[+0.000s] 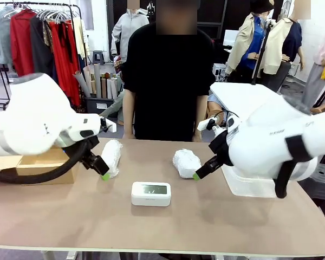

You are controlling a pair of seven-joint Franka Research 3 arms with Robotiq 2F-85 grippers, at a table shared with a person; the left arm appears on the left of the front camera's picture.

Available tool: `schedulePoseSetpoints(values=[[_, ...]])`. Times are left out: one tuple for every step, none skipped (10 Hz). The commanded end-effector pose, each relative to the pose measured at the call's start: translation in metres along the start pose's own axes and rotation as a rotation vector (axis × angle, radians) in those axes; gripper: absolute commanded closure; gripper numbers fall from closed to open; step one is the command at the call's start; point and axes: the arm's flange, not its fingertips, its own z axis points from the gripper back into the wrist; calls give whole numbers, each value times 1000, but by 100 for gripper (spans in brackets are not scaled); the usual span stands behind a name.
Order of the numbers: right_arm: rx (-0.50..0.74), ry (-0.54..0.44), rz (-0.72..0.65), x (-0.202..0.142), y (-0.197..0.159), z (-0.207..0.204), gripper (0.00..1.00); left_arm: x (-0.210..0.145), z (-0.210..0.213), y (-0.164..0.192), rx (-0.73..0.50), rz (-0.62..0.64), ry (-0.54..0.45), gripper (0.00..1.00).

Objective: Separate and place wrapped and unwrapped clocks.
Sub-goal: Pick up the Digital clock indicated by the person.

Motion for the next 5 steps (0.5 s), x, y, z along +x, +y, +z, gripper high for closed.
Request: schedulePoseSetpoints(values=[[131,-46,98,5,-29,15,0,-6,20,17,-128,-136,-74,0],[208,-83,124,11,-33,24,0,-5,29,22,-165,-184,-103,0],[271,-100,148,17,-39,32,0,-4,37,29,-179,-229,-152,0],[334,-116,190,20,-48,39,0,-2,44,38,-233,-310,-216,0],[347,-135,235,23,-54,41,0,-2,49,50,-235,-356,-229,0]])
